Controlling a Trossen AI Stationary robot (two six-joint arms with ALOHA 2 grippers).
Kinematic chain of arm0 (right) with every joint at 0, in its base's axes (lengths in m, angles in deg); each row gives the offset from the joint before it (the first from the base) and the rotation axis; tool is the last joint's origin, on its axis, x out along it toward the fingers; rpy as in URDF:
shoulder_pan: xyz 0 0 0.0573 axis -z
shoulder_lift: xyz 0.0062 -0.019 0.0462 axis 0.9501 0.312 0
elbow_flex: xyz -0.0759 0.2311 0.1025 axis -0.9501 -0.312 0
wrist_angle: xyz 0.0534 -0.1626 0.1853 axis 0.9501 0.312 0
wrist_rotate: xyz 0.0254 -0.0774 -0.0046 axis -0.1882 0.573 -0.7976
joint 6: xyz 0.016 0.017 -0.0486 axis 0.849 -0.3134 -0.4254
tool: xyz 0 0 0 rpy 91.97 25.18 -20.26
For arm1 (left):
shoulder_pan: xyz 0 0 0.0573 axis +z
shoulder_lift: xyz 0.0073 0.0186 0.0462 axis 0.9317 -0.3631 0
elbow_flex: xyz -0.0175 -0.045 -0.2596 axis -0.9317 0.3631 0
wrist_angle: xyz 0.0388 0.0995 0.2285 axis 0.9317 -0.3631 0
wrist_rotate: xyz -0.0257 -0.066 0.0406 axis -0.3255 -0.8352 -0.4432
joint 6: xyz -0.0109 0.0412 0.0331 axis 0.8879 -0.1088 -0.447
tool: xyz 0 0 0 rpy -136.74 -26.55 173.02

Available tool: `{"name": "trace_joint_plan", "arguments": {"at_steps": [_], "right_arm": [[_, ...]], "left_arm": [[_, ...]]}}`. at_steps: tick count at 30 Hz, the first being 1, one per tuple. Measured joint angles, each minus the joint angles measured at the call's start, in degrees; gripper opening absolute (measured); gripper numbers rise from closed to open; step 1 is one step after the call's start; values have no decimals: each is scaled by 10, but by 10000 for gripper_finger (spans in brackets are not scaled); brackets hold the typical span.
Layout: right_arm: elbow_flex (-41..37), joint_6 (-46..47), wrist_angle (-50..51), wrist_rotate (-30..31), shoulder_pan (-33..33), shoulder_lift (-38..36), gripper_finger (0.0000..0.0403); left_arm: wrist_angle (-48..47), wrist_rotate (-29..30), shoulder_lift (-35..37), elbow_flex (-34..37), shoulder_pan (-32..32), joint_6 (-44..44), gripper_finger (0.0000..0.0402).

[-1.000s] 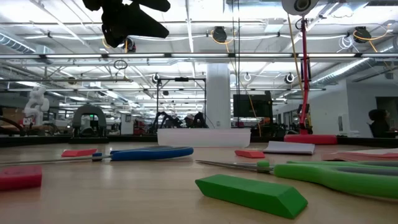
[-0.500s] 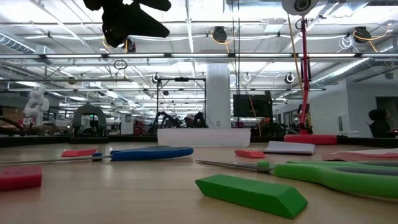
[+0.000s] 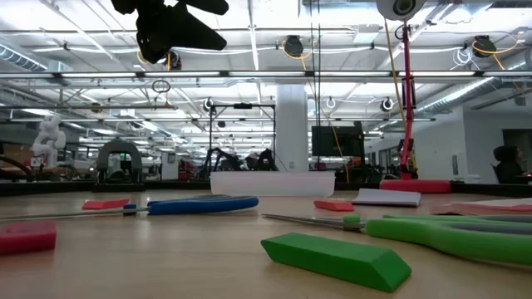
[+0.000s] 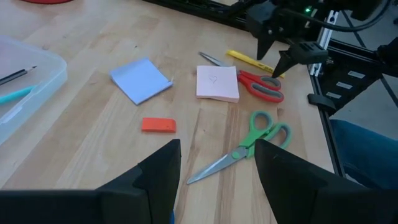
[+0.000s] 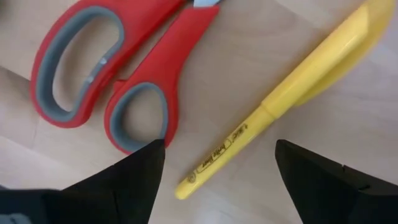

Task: Pack school essentials
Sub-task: Put the yellow pen into the supply box

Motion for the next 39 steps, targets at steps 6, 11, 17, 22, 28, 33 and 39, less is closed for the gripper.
{"name": "trace_joint_plan", "arguments": {"at_steps": [6,11,17,22,28,33,39], "right_arm": [[-13,-30,-41,-6,-1,-3,299],[-15,-37,-27,-7,-1,-31,287],[-16,-4,31,3,-9,-46,283],[-16,9,60,10,-9,-46,283],[-39,16,32,22,-9,-47,283],[-85,14,-28,8,-9,-52,282],[-96,-35,-31,6,-16,-51,260]], "left_arm": [[0,0,0,0,0,1,209],[0,0,0,0,0,1,209],[0,0,0,0,0,1,209],[0,0,0,0,0,1,209],[1,0,0,0,0,1,209],[1,0,0,0,0,1,209],[1,0,0,0,-2,1,209]]}}
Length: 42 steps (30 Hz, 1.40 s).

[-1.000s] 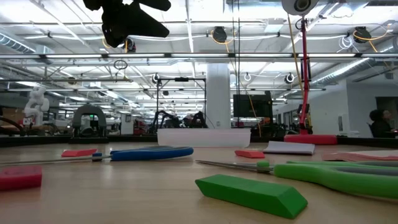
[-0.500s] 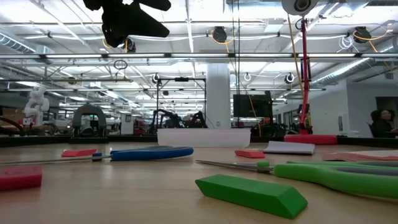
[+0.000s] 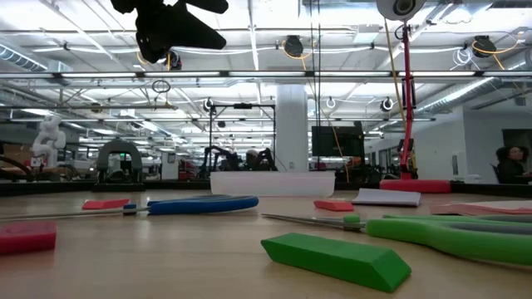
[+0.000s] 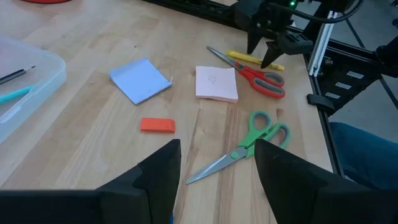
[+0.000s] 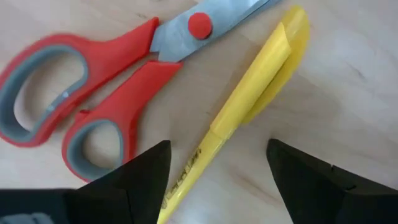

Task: Pack school essentials
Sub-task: Put the yellow pen into the supply box

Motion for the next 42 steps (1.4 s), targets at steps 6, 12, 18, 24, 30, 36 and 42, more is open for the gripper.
{"name": "trace_joint_plan", "arguments": {"at_steps": [6,12,18,24,30,36,42], "right_arm": [[0,-11,27,5,-1,3,246],[-1,-3,36,11,1,3,228],[-1,19,47,2,2,3,166],[-1,47,68,2,2,3,87],[-1,52,71,0,5,3,24],[-1,52,75,2,5,-14,21],[-6,50,120,35,5,-82,28]], "left_arm": [[0,0,0,0,-1,-2,209],[0,0,0,0,0,-37,209],[1,2,0,0,5,-48,209],[1,19,0,0,17,-68,209],[1,21,0,0,35,-77,209],[1,21,0,0,51,-98,209],[0,21,0,0,65,-113,209]]}}
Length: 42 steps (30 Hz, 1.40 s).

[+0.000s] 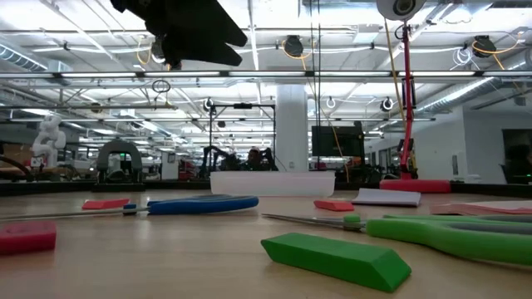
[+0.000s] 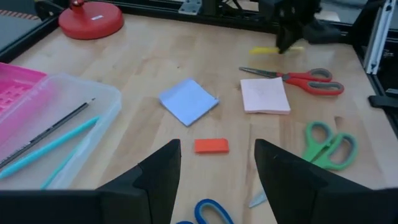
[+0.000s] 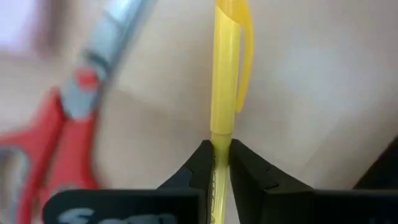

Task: Pack school essentials
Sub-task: Put the yellow pen into the supply box

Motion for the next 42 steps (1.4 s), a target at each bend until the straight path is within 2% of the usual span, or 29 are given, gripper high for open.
{"name": "trace_joint_plan", "arguments": {"at_steps": [7,13,27,35,42], "right_arm": [[3,-38,51,77,13,-87,26],[3,-120,77,142,42,-142,28],[3,-333,84,224,141,-188,29],[4,-499,35,249,221,-198,29],[4,-699,-81,254,305,-210,29]], "left_arm": [[0,-4,0,0,15,-13,209],[-2,-5,0,0,25,-18,209],[-5,-6,0,0,29,-28,209],[-5,-6,0,0,29,-28,209],[-5,-6,0,0,33,-28,209]]}}
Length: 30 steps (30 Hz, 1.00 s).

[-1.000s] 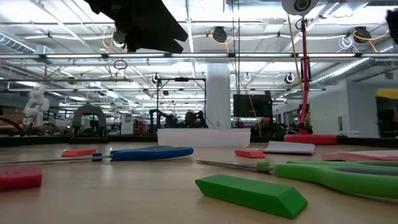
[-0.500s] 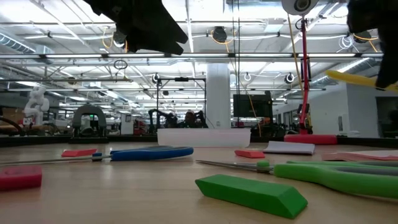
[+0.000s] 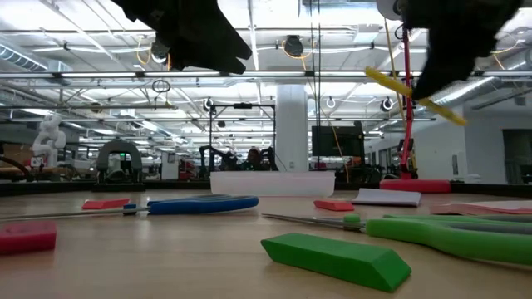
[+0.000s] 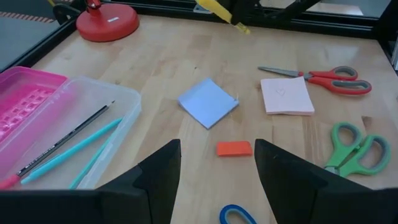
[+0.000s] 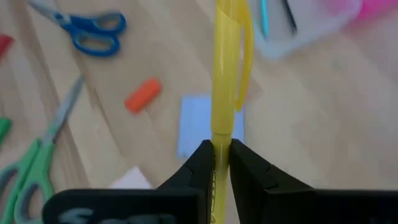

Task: Pack school essentials
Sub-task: Put the yellow pen into the supply box

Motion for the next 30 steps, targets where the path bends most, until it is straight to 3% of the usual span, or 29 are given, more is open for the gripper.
{"name": "trace_joint_plan", "arguments": {"at_steps": [11,30], "right_arm": [[0,-259,-215,-53,120,-9,29],[0,-424,-433,-184,331,-7,29]], "left_arm": [[-10,0,0,0,1,10,209],[-17,-1,0,0,-2,34,209]]}}
